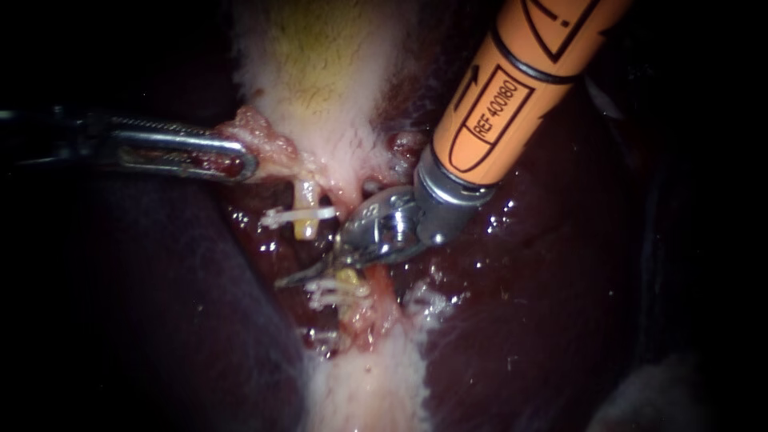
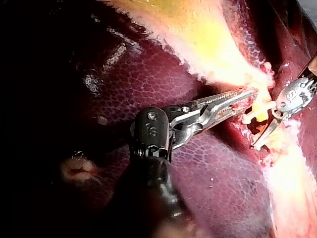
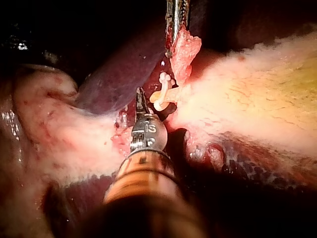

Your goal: Go back from the cut left tube

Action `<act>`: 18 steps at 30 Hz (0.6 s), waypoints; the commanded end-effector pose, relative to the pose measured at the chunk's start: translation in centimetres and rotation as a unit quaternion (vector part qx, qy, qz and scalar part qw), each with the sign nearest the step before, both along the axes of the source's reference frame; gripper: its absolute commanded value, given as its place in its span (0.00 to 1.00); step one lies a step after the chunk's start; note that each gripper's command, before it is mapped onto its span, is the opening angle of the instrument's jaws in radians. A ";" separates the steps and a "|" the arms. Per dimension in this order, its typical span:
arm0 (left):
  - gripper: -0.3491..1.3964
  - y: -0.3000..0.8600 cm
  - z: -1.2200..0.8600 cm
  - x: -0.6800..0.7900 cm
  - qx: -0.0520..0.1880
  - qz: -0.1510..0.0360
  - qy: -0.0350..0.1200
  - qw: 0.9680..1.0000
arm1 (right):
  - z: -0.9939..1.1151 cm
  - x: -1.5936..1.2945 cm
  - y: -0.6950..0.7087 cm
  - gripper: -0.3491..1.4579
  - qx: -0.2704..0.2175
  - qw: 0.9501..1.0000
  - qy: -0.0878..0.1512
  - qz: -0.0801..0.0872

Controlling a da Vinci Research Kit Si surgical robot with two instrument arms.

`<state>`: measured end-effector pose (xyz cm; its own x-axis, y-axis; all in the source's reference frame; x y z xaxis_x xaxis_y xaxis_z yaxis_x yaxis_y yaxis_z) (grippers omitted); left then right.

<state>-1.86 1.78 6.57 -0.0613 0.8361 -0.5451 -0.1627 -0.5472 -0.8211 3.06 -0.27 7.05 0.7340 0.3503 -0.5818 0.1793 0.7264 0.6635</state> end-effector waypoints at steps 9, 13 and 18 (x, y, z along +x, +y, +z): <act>0.00 0.00 0.01 0.01 0.000 0.000 0.000 1.000 | -0.01 -0.05 -0.01 0.67 -0.017 1.000 -0.001 0.021; 0.00 0.01 0.02 0.03 0.000 0.001 -0.001 1.000 | -0.04 -0.09 0.00 0.78 -0.021 0.999 -0.002 0.026; 0.00 0.02 0.05 0.03 0.000 0.001 -0.001 1.000 | -0.05 -0.13 -0.01 0.82 -0.024 0.999 -0.004 0.033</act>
<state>-1.83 1.80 6.63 -0.0626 0.8355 -0.5458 -0.1600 -0.5482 -0.8209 2.93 -0.28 6.99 0.7139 0.3713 -0.5937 0.1198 0.7706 0.6260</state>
